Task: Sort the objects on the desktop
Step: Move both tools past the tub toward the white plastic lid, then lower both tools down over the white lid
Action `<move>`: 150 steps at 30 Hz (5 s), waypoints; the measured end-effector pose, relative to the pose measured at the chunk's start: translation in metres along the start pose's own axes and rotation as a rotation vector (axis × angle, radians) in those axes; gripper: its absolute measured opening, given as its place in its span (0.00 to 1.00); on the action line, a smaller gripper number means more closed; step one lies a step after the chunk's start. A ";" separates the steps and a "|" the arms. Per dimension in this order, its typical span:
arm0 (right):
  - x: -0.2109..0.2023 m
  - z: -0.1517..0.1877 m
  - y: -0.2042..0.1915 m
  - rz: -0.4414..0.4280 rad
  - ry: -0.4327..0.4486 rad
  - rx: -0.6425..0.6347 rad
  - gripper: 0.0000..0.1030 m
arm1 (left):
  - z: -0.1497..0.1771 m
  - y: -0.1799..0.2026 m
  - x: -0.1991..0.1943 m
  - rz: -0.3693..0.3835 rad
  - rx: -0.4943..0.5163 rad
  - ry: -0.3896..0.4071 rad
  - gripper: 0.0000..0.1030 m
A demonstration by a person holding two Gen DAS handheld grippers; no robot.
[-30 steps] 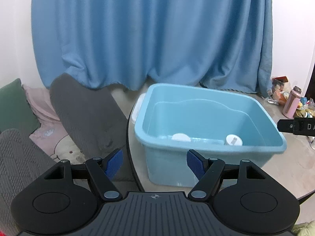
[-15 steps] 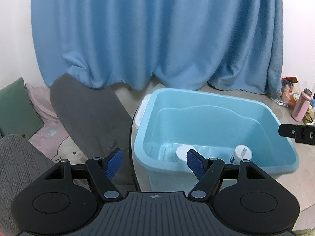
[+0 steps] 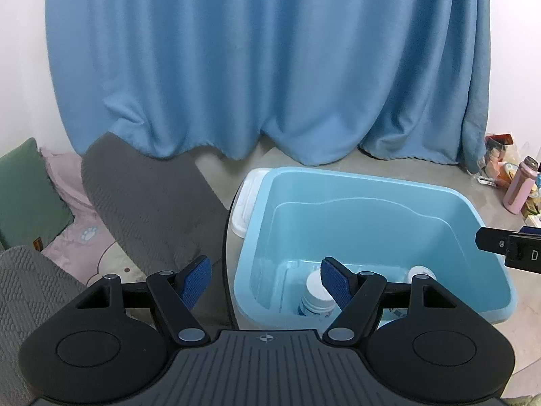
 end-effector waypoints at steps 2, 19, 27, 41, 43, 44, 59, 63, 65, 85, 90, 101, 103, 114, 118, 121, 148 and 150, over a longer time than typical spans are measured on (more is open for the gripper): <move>0.001 -0.003 -0.003 0.007 -0.006 0.008 0.73 | -0.004 -0.003 0.004 0.010 0.000 -0.012 0.72; 0.014 -0.019 -0.027 0.036 -0.018 0.024 0.73 | -0.031 -0.037 0.025 0.029 0.002 -0.037 0.72; 0.018 -0.025 -0.037 0.047 -0.010 0.022 0.73 | -0.039 -0.047 0.035 0.032 0.006 -0.033 0.72; 0.029 -0.036 -0.055 0.071 -0.025 0.026 0.73 | -0.059 -0.065 0.060 0.041 0.030 -0.051 0.72; 0.031 -0.039 -0.056 0.073 -0.031 0.035 0.73 | -0.063 -0.067 0.064 0.051 0.030 -0.059 0.72; 0.032 -0.041 -0.057 0.074 -0.033 0.038 0.73 | -0.065 -0.067 0.065 0.056 0.032 -0.061 0.72; 0.059 -0.072 -0.069 0.077 -0.056 0.040 0.73 | -0.113 -0.063 0.096 0.094 0.074 -0.077 0.72; 0.068 -0.083 -0.071 0.070 -0.060 0.036 0.73 | -0.127 -0.066 0.108 0.099 0.053 -0.080 0.72; 0.074 -0.089 -0.072 0.065 -0.062 0.038 0.73 | -0.133 -0.066 0.114 0.110 0.047 -0.086 0.72; 0.161 -0.145 -0.090 0.018 -0.148 0.021 0.73 | -0.198 -0.080 0.202 0.106 0.008 -0.159 0.72; 0.193 -0.152 -0.099 0.006 -0.210 0.011 0.73 | -0.201 -0.087 0.237 0.092 0.000 -0.212 0.72; 0.254 -0.149 -0.116 0.010 -0.320 -0.031 0.73 | -0.197 -0.103 0.304 0.071 -0.036 -0.299 0.72; 0.262 -0.147 -0.118 0.013 -0.334 -0.035 0.73 | -0.197 -0.105 0.315 0.067 -0.037 -0.309 0.72; 0.304 -0.145 -0.125 0.034 -0.395 -0.049 0.73 | -0.186 -0.115 0.367 0.065 -0.050 -0.372 0.72; 0.322 -0.141 -0.122 0.045 -0.431 -0.047 0.73 | -0.179 -0.119 0.387 0.062 -0.054 -0.400 0.72; 0.335 -0.136 -0.120 0.053 -0.462 -0.052 0.73 | -0.174 -0.120 0.399 0.062 -0.064 -0.418 0.72; 0.416 -0.112 -0.117 0.051 -0.751 -0.014 0.73 | -0.145 -0.132 0.461 0.071 -0.111 -0.541 0.72; 0.419 -0.109 -0.118 0.052 -0.761 -0.010 0.73 | -0.144 -0.132 0.463 0.073 -0.108 -0.547 0.72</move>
Point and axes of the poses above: each gripper's, at about its wrist camera, not at the fingertips, and x roughly the way its jaws point, y to its right, z to its underside, the point moved 3 cm from there along x, roughly the way its jaws point, and after that the axes turned 13 degrees about z, right-handed, at the moved point
